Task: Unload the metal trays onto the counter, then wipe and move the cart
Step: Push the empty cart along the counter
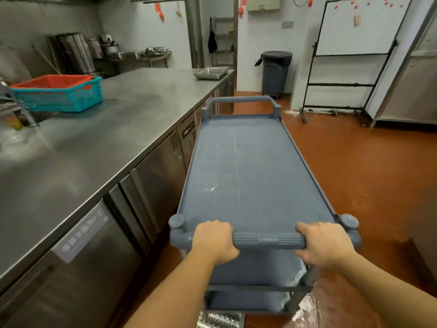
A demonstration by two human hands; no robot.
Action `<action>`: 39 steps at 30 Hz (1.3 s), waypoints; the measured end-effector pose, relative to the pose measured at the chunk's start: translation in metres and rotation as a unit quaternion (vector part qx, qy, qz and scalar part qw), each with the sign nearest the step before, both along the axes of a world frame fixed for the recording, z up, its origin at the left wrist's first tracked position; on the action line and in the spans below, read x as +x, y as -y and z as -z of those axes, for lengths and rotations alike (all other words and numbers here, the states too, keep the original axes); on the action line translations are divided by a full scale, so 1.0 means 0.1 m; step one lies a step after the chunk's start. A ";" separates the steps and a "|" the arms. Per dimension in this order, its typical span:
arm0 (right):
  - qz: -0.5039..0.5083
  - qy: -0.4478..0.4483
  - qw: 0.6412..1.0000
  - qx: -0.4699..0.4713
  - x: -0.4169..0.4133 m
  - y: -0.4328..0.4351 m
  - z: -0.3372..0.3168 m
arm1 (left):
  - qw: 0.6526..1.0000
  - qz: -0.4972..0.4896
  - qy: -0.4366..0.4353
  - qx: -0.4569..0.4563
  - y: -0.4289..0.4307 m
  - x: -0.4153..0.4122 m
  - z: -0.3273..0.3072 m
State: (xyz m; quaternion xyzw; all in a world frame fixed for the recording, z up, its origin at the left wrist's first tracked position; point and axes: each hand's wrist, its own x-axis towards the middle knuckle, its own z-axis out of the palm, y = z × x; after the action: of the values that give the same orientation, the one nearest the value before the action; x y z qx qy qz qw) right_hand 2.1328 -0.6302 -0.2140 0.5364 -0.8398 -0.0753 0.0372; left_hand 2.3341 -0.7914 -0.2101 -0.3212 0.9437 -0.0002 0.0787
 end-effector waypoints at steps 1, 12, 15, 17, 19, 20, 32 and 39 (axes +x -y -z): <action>-0.006 0.006 1.000 -0.004 0.04 -0.02 0.01 | 1.000 -0.002 -0.002 0.001 -0.05 0.05 0.00; -0.069 0.036 0.997 -0.009 0.72 -0.04 0.02 | 0.999 -0.033 0.015 -0.037 -0.14 0.84 0.08; -0.075 0.054 0.996 -0.019 0.98 0.08 0.06 | 0.998 -0.044 0.015 -0.039 0.03 1.09 0.11; -0.071 0.051 0.996 -0.028 1.09 0.17 0.04 | 0.998 -0.043 0.016 -0.034 0.14 1.19 0.09; -0.063 0.057 0.996 -0.028 1.19 0.28 0.04 | 0.999 -0.036 0.016 -0.031 0.27 1.25 0.06; -0.061 0.056 0.996 -0.028 1.24 0.34 0.03 | 0.999 -0.033 0.016 -0.031 0.34 1.29 0.06; 0.015 0.046 0.999 -0.016 2.09 1.51 0.02 | 0.998 0.040 0.003 -0.042 1.74 1.88 0.02; 0.042 0.046 0.998 -0.028 2.33 2.21 0.07 | 0.998 0.048 -0.004 -0.032 2.49 2.05 0.02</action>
State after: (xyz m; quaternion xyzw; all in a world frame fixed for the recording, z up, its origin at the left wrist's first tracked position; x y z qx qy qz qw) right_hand 2.3659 -0.8510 -0.2205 0.5019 -0.8644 -0.0289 0.0100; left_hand 2.5394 -1.0403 -0.2124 -0.2775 0.9580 -0.0330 0.0642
